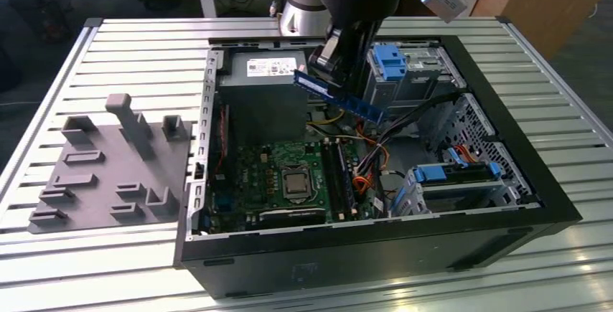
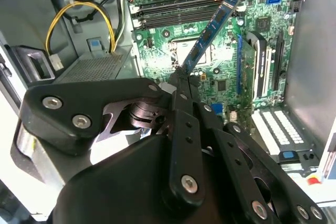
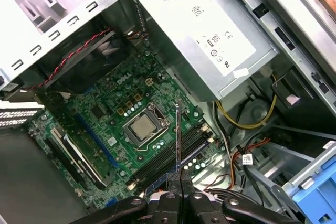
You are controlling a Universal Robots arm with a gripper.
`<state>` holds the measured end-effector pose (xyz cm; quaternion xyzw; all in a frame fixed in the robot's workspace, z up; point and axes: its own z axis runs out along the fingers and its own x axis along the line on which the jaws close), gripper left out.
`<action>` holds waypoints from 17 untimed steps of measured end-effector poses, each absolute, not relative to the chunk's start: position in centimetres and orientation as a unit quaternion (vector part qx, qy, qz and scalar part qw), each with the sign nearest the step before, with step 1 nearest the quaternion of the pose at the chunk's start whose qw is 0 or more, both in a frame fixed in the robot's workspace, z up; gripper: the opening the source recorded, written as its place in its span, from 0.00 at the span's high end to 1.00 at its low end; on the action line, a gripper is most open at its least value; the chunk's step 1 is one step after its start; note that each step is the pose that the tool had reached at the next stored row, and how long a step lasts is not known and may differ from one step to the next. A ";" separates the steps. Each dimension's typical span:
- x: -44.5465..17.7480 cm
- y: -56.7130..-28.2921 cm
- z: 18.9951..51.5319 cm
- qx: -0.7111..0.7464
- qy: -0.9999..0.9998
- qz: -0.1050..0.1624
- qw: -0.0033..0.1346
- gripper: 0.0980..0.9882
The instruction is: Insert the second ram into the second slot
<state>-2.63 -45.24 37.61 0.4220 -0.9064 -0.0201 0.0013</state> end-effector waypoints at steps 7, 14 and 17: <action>-2.6 -45.2 37.6 0.388 -0.921 -0.020 0.001 0.98; -2.6 -45.2 37.5 0.353 -0.936 -0.020 0.000 0.98; -2.6 -45.2 37.5 0.339 -0.941 -0.020 0.000 0.98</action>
